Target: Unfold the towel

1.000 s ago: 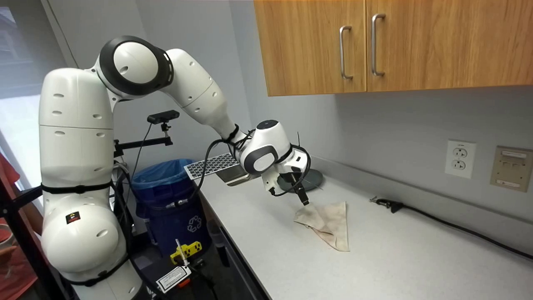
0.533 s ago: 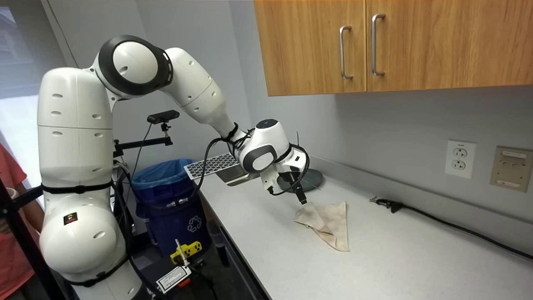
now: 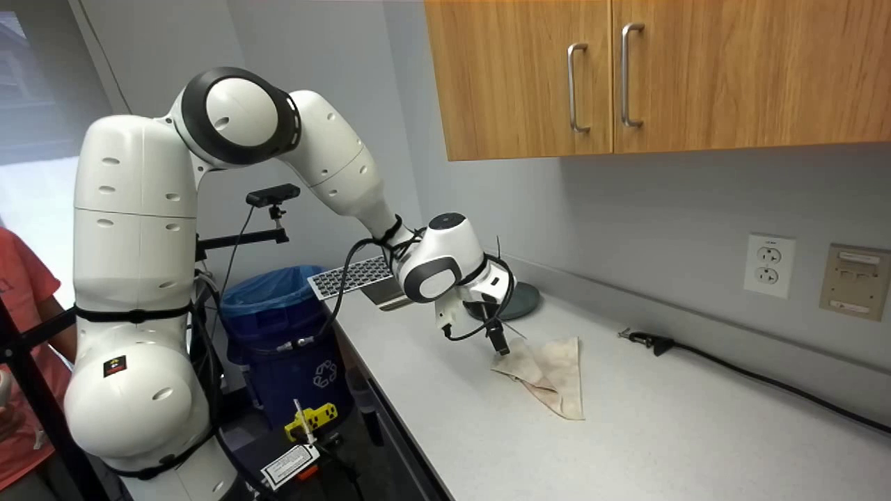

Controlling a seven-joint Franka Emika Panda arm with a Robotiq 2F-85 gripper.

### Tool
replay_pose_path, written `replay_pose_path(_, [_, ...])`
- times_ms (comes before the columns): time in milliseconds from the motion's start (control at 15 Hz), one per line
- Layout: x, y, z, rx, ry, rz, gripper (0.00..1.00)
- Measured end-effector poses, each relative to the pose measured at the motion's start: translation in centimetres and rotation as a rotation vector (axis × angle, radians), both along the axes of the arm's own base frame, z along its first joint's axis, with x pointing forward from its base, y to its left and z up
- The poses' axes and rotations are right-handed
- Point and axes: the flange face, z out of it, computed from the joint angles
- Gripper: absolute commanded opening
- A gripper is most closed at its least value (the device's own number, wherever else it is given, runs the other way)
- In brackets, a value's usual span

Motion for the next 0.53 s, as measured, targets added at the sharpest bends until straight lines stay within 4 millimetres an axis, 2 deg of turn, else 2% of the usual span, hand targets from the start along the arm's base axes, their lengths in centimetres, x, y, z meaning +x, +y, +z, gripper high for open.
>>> replay_pose_path(267, [-1.0, -1.9, -3.1, 0.064, 0.015, -0.144, 1.0])
replay_pose_path(533, [-1.1, -2.3, -4.6, 0.132, 0.024, -0.227, 1.0])
